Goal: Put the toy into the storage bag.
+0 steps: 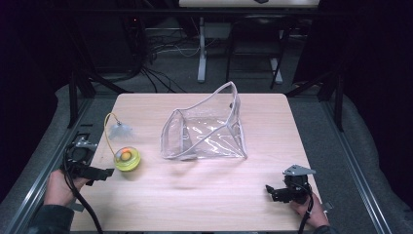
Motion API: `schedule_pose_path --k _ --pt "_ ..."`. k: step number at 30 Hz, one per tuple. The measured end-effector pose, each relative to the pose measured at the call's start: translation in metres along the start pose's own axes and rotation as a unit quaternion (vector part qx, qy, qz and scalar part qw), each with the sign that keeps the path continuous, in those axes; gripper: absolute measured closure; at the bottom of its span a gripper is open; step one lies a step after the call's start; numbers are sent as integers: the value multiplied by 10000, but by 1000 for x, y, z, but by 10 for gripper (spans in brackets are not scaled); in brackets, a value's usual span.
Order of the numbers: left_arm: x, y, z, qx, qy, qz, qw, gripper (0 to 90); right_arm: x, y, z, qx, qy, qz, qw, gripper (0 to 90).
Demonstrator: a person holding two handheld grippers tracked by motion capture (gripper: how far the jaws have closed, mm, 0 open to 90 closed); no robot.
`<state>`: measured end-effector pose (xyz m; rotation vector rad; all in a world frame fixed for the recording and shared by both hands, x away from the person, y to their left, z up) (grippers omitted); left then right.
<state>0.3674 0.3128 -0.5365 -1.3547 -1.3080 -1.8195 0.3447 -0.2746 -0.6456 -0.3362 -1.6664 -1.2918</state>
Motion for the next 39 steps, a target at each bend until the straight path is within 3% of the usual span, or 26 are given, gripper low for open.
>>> schedule_pose_path --k 6,13,18,20,24,28,32,34,39 --pt "9 13 4 198 -165 26 9997 0 0 0 0 -1 1 0 10000 0" --pt "17 31 7 90 -232 80 9997 0 0 0 0 -5 0 5 10000 0" --pt "25 44 9 71 -165 -1 9998 0 0 0 0 -6 -2 3 10000 0" --pt "29 51 9 19 -71 65 10000 1 0 0 0 -6 -1 5 10000 0" --pt "29 60 8 13 -100 107 9999 12 0 0 0 -7 0 5 10000 0" --pt "26 65 8 -21 -126 203 9997 89 0 0 0 -9 -1 6 10000 0" --pt "26 70 7 -94 -68 129 9998 205 0 0 0 -5 -1 7 10000 0" --pt "26 71 6 -103 -97 136 9998 210 0 0 0 -6 1 8 10000 0" --pt "27 73 6 -188 -118 252 9994 413 0 0 0 -6 2 7 10000 0"
Point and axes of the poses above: each handheld gripper's, and its own axes: x roughly backward along the jaws, y roughly out of its top, z roughly to its left, the point moved 8 cm from there along -x, roughly forward along the jaws, and after that the axes turned 8 degrees about z, right-handed, at the moved point
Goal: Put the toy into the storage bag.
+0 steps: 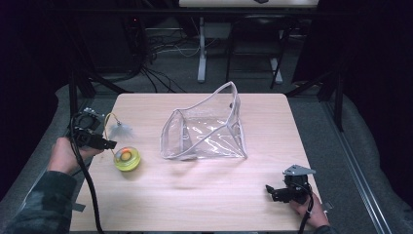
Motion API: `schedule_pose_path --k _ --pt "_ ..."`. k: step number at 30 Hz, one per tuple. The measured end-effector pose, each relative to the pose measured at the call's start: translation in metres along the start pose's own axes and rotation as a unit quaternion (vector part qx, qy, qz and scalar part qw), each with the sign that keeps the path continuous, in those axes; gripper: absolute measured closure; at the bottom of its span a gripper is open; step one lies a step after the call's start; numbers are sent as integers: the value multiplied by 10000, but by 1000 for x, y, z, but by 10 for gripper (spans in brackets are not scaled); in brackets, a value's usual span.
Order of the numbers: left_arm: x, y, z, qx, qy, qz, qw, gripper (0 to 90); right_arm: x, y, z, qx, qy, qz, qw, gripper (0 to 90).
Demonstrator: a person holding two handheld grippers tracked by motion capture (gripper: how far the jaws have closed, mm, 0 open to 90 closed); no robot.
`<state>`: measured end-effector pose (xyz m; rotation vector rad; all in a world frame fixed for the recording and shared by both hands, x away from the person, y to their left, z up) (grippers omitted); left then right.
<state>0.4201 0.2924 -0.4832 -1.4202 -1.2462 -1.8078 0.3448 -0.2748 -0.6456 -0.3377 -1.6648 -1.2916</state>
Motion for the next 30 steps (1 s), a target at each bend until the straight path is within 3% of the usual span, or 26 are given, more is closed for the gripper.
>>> schedule_pose_path --k 5,7,10,15,21,30 --pt "-5 2 1 81 -188 40 9998 536 0 0 0 3 -1 1 10000 0" --pt "-6 3 0 96 -209 48 9997 561 0 0 0 3 0 -1 10000 0" --pt "-7 3 -1 145 -220 57 9996 701 0 0 0 2 1 0 10000 0" --pt "-7 4 -5 90 -188 99 9997 824 0 0 0 2 1 0 10000 0" --pt "-7 4 -7 101 -137 112 9998 874 0 0 0 3 0 0 10000 0" --pt "-5 4 -7 10 -146 112 9998 878 0 0 0 3 -1 -1 10000 0"
Point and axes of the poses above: each handheld gripper's, and its own axes: x roughly backward along the jaws, y roughly out of its top, z roughly to its left, the point moved 8 cm from there along -x, roughly forward along the jaws, and after that the axes turned 8 degrees about z, right-handed, at the moved point
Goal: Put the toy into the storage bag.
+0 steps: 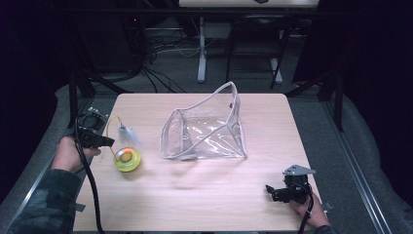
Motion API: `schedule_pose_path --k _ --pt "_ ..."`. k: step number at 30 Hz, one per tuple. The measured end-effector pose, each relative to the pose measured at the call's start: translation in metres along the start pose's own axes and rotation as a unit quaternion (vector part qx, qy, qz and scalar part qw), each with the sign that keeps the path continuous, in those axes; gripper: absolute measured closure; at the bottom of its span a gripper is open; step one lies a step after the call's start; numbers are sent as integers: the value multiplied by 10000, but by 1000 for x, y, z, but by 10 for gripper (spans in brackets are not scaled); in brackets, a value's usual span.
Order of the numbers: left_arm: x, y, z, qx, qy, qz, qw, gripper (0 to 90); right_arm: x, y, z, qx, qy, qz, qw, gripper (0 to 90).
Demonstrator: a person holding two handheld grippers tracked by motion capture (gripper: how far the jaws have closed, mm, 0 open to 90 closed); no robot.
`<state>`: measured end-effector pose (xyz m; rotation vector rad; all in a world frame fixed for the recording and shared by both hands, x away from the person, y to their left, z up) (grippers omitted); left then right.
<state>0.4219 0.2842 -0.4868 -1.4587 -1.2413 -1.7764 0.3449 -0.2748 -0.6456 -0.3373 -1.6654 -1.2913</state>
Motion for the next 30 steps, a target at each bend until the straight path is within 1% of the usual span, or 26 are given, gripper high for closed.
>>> schedule_pose_path --k 3,6,15,19,21,24,30 --pt "2 2 0 -9 45 9 10000 878 0 0 0 -2 2 -1 10000 0" --pt "4 3 -1 -79 87 59 9999 878 0 0 0 -3 3 -2 10000 0" --pt "14 5 -3 -163 89 24 9998 878 0 0 0 -5 7 -2 10000 0" --pt "16 6 -6 -241 68 42 9997 878 0 0 0 -2 5 -1 10000 0" --pt "18 7 -7 -291 81 90 9995 878 0 0 0 -7 10 -3 10000 0" --pt "21 7 -6 -323 107 115 9994 878 0 0 0 2 10 1 10000 0" --pt "28 9 -6 -331 142 92 9993 878 0 0 0 6 8 -1 10000 0"
Point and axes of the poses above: each handheld gripper's, and its own axes: x roughly backward along the jaws, y roughly out of its top, z roughly to its left, the point moved 8 cm from there along -x, roughly forward along the jaws, and after that the axes turned 8 degrees about z, right-handed, at the moved point
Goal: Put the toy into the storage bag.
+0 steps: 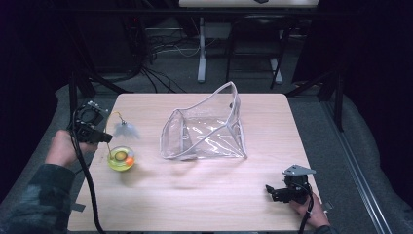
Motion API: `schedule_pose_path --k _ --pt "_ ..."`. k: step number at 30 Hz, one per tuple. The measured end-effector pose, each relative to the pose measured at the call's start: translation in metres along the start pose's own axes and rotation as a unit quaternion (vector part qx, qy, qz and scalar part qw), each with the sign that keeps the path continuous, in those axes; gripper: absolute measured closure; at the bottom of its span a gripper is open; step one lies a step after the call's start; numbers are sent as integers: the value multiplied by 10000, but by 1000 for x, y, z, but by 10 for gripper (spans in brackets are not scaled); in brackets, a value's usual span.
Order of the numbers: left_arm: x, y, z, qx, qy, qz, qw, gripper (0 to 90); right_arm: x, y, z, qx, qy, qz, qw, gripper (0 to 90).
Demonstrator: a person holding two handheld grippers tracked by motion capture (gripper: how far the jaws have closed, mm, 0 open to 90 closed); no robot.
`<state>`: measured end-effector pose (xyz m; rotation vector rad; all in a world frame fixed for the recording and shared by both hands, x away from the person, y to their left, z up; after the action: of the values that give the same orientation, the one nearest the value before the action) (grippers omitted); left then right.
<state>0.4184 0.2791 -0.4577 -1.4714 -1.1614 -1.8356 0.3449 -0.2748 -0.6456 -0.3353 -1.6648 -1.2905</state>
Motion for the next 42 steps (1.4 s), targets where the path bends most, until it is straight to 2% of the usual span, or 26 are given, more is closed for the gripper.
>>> schedule_pose_path --k 9,28,42 --pt "14 8 -1 -92 86 -16 9999 878 0 0 0 -9 4 9 10000 0" --pt "30 20 -5 -229 141 36 9996 878 0 0 0 -3 5 3 10000 0" --pt "50 37 -12 -416 267 31 9988 878 0 0 0 -2 4 2 10000 0"
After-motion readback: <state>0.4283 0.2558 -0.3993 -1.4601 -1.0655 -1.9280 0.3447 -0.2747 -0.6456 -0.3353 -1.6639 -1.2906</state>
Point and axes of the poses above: each handheld gripper's, and its own axes: x roughly backward along the jaws, y roughly out of its top, z roughly to its left, the point moved 8 cm from there along -x, roughly forward along the jaws, and after that the axes turned 8 degrees about z, right-handed, at the moved point
